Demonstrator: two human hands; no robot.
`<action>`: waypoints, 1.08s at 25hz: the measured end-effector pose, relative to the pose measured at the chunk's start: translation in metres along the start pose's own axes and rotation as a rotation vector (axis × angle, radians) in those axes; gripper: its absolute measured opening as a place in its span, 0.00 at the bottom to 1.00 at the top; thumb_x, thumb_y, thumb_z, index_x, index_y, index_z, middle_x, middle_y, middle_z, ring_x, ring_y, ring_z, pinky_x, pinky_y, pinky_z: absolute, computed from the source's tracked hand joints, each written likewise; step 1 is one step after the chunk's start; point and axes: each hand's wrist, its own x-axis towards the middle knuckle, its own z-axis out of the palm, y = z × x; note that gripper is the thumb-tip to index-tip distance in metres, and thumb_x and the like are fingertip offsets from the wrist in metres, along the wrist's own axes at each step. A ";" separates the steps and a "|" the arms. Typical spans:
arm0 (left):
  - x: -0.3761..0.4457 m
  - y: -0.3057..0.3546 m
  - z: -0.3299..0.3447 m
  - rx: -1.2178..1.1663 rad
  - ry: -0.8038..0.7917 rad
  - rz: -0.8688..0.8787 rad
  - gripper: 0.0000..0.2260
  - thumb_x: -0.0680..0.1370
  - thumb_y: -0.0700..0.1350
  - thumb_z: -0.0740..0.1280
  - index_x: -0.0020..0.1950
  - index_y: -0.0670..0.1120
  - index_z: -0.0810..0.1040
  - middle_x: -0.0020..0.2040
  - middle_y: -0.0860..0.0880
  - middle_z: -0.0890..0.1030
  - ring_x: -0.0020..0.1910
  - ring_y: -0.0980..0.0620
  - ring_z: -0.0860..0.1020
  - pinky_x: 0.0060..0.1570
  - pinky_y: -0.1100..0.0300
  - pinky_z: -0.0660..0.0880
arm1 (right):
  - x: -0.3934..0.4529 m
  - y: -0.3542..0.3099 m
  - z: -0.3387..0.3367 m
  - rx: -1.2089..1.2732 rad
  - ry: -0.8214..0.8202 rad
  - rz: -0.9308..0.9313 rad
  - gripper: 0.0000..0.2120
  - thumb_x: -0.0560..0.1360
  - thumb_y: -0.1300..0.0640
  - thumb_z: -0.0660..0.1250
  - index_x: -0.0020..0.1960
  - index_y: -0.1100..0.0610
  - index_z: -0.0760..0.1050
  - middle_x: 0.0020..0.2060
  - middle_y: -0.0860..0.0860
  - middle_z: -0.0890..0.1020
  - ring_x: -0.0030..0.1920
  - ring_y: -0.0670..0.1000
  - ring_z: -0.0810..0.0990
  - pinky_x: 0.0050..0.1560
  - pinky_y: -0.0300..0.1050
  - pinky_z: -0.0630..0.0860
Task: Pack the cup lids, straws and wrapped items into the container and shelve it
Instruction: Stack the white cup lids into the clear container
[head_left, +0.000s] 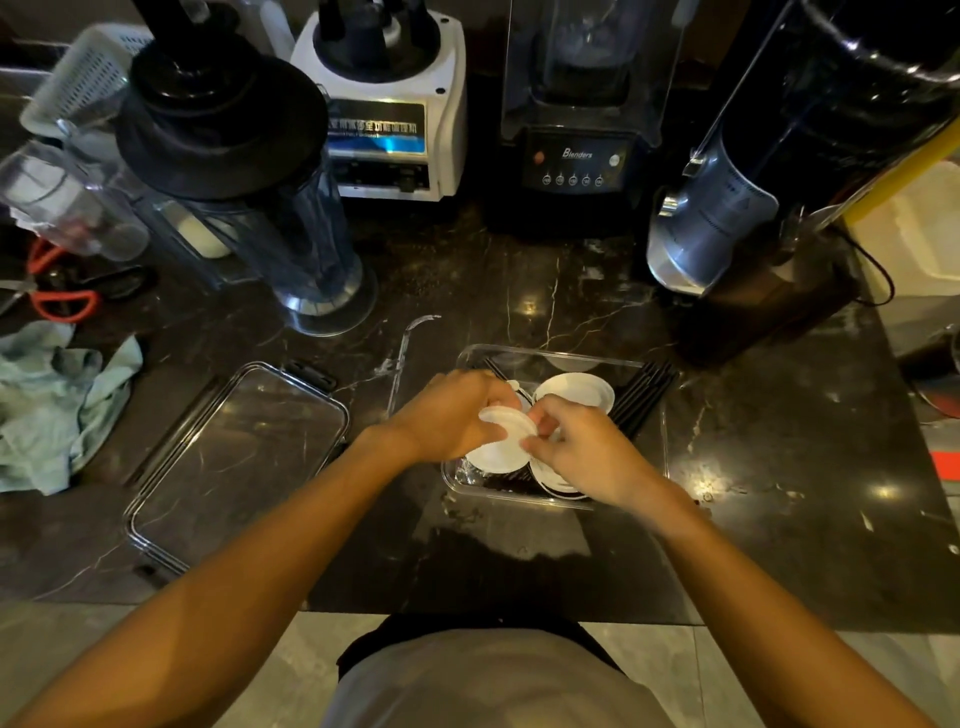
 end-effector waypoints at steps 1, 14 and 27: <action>-0.002 0.000 -0.001 -0.126 0.066 0.012 0.16 0.76 0.42 0.76 0.64 0.49 0.83 0.54 0.54 0.81 0.54 0.53 0.79 0.54 0.64 0.73 | 0.001 0.000 -0.002 0.114 0.003 0.038 0.08 0.79 0.56 0.72 0.55 0.57 0.78 0.46 0.52 0.84 0.40 0.50 0.82 0.40 0.48 0.78; -0.024 -0.007 0.008 -1.056 0.397 -0.399 0.10 0.76 0.37 0.75 0.57 0.39 0.82 0.48 0.46 0.88 0.45 0.52 0.87 0.41 0.61 0.83 | 0.006 0.009 -0.015 0.445 0.218 0.090 0.06 0.80 0.54 0.71 0.55 0.54 0.85 0.44 0.52 0.84 0.35 0.48 0.80 0.36 0.46 0.78; -0.022 -0.007 0.008 -1.031 0.498 -0.434 0.06 0.79 0.38 0.72 0.55 0.45 0.82 0.55 0.41 0.85 0.56 0.41 0.83 0.58 0.42 0.80 | -0.011 0.026 -0.025 -0.446 0.082 0.061 0.14 0.82 0.57 0.63 0.66 0.52 0.77 0.64 0.51 0.78 0.53 0.56 0.83 0.51 0.51 0.78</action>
